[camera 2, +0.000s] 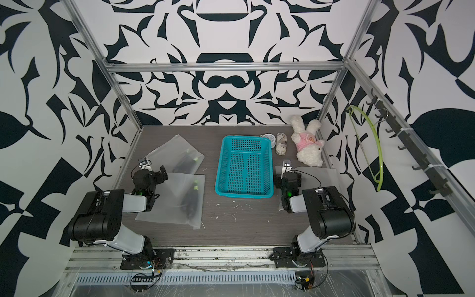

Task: Place the eggplant in a zip-top bag and seal the zipper
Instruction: Reset both arms

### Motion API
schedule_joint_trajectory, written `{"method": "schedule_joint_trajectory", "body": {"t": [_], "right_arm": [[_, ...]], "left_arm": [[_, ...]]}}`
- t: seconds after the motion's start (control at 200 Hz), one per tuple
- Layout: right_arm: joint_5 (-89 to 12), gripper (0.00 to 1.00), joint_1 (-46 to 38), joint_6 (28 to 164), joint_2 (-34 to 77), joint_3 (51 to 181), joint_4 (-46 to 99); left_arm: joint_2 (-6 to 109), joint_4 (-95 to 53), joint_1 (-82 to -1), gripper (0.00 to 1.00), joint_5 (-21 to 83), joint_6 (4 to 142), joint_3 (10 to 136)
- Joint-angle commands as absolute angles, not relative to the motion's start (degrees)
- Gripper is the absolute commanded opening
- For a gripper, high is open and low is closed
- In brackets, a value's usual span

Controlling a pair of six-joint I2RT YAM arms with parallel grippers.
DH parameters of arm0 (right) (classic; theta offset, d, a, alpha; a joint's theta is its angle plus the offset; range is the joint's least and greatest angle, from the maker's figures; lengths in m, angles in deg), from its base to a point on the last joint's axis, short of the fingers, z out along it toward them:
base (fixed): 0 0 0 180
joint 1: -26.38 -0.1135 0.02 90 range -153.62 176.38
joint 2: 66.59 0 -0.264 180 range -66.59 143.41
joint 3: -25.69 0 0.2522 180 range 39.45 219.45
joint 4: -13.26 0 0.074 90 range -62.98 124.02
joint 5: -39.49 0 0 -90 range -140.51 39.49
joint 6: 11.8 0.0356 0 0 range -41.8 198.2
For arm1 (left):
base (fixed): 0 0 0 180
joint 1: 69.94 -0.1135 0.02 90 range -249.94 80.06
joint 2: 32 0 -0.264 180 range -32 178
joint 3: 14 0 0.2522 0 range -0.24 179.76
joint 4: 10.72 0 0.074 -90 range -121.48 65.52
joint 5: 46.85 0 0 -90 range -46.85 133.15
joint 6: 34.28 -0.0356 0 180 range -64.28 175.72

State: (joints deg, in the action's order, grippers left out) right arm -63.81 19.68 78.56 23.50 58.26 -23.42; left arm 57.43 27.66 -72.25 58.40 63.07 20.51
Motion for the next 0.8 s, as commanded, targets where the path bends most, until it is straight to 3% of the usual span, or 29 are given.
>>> {"method": "schedule_joint_trajectory", "body": {"t": [0.0, 0.255, 0.365, 0.46, 0.515, 0.595, 0.795], "right_arm": [[-64.74, 1.0, 19.85, 78.2, 22.15, 59.48, -25.45], [-65.17, 1.0, 19.96, 78.24, 22.1, 59.45, -25.58], [-74.6, 1.0, 19.87, 82.21, 21.79, 56.85, -29.97], [-71.68, 1.0, 19.86, 80.71, 22.07, 56.4, -31.21], [-68.82, 1.0, 19.83, 79.31, 22.62, 58.67, -27.59], [-67.81, 1.0, 19.96, 79.34, 22.3, 59.27, -26.02], [-67.85, 1.0, 19.96, 79.36, 22.1, 59.25, -25.75]], "left_arm": [[56.51, 27.48, -72.53, 1.0, 57.82, 63.36, 20.85], [56.36, 28.05, -72.52, 1.0, 57.7, 63.04, 20.34], [55.98, 37.36, -72.21, 1.0, 59.9, 63.67, 14.76], [56.53, 44.34, -72.16, 1.0, 61.42, 64.51, 12.08], [57.15, 41.02, -72.14, 1.0, 60.09, 64.04, 14.4], [56.29, 25.0, -72.18, 1.0, 59.11, 63.32, 22.07], [56.13, 26.78, -72.7, 1.0, 57.7, 63.59, 20.95]]}}
